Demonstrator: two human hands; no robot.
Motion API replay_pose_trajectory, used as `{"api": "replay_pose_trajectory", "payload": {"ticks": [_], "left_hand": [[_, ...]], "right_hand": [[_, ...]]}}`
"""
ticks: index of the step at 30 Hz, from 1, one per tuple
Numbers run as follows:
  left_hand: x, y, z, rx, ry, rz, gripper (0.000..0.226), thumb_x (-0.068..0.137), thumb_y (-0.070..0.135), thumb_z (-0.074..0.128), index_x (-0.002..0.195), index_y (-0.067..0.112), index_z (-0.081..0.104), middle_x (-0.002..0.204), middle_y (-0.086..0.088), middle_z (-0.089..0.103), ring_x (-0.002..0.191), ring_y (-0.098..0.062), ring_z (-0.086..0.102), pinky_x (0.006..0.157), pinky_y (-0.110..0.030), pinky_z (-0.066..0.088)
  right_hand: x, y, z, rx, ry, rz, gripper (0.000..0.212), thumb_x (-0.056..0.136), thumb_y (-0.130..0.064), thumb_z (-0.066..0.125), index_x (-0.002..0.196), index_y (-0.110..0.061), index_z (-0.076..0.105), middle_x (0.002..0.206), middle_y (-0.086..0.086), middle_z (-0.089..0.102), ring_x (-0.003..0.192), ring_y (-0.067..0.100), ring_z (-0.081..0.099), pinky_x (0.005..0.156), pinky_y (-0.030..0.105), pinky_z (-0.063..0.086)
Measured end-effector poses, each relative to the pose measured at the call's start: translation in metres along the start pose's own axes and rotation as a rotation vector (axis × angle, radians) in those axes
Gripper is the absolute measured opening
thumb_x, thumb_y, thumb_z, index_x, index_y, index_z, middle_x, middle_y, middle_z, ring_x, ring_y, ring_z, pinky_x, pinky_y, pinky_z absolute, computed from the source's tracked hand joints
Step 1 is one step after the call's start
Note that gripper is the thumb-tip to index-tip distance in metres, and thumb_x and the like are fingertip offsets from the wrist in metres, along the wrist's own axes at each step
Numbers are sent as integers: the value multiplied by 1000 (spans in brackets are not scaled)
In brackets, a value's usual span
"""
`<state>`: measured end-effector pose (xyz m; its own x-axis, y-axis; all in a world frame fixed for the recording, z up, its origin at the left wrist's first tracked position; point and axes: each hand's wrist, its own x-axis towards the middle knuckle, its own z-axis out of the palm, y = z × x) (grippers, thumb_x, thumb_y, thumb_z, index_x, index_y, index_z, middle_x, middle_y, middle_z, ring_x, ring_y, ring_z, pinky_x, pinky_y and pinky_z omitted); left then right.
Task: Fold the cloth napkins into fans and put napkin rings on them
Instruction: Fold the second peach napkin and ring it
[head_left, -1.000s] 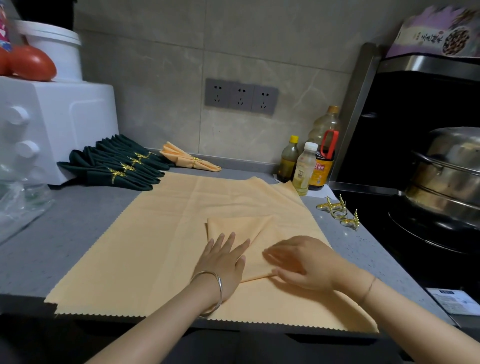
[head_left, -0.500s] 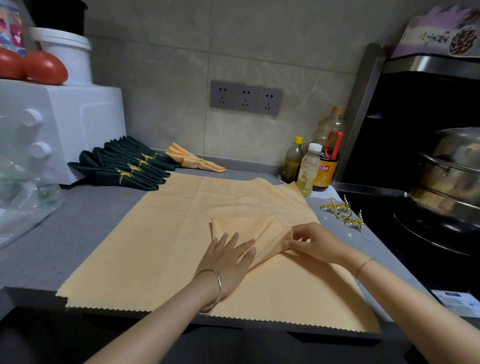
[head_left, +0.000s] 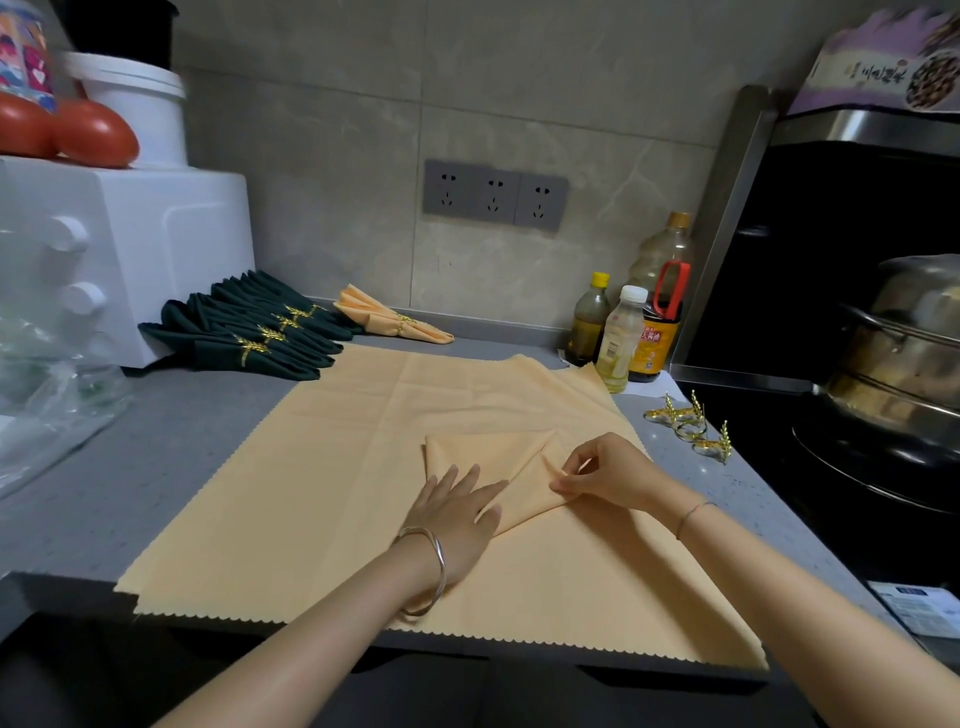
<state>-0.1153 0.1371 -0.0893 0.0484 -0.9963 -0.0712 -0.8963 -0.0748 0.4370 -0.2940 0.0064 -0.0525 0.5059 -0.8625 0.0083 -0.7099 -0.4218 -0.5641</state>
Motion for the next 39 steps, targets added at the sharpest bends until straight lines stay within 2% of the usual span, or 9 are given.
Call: {"api": "replay_pose_trajectory", "payload": {"ticks": [9,12,17,20,23,27,33,36,39], "left_hand": [[46,-24,-39,126,95,-78,52,102,44,25,151,28,20,158,1,18,144,-20,15,115,-31,15],[57,-29,-46,219,130,-100,41,102,39,28,140,27,40,140,-4,42,129,-24,38,100,-33,34],[45,-18,-56,372,174,-176,41,102,45,26,119,20,52,120,-3,59,110,-23,56,81,-30,38],[27,-7,-56,348,150,-191,47,100,48,29,130,14,41,118,-6,61,108,-26,58,78,-31,41],[9,8,-49,202,52,-170,69,100,41,38,151,11,2,122,-10,59,110,-28,58,81,-30,42],[-4,26,-37,91,-21,-133,76,101,34,36,149,10,-18,111,-9,63,80,-20,61,79,-31,47],[10,39,-32,354,205,105,50,103,35,26,150,21,18,145,-6,32,132,-24,33,105,-34,28],[22,38,-21,375,97,303,46,104,31,20,149,23,27,156,3,23,145,-17,12,117,-33,3],[28,33,-9,419,11,293,48,104,31,14,150,18,22,158,5,18,147,-18,7,118,-36,-2]], "right_hand": [[12,-9,-3,-104,-63,-8,22,74,-22,79,83,-24,59,92,-4,59,81,11,53,67,17,42],[12,-8,-1,-86,-45,1,26,74,-19,78,86,-23,55,93,-5,57,75,6,50,63,15,40],[11,-7,4,-69,17,-29,28,76,-13,75,88,-22,52,97,-3,56,82,12,51,68,21,41],[10,-5,7,-64,91,1,29,78,-16,74,96,-19,51,106,0,53,88,14,48,70,24,37],[10,-1,15,12,151,47,28,82,-19,71,100,-17,50,115,5,52,92,16,50,75,23,36],[5,6,29,6,232,80,29,85,-26,66,108,-14,55,116,5,55,109,23,52,90,33,43],[0,12,44,-57,333,39,24,90,-31,58,109,-17,56,114,2,56,111,21,49,90,36,39],[-2,12,47,-64,369,9,22,91,-29,57,109,-16,56,114,1,57,109,20,50,89,34,38],[-3,14,46,-45,376,-3,19,91,-27,58,107,-17,57,112,0,58,106,18,51,89,34,40]]}}
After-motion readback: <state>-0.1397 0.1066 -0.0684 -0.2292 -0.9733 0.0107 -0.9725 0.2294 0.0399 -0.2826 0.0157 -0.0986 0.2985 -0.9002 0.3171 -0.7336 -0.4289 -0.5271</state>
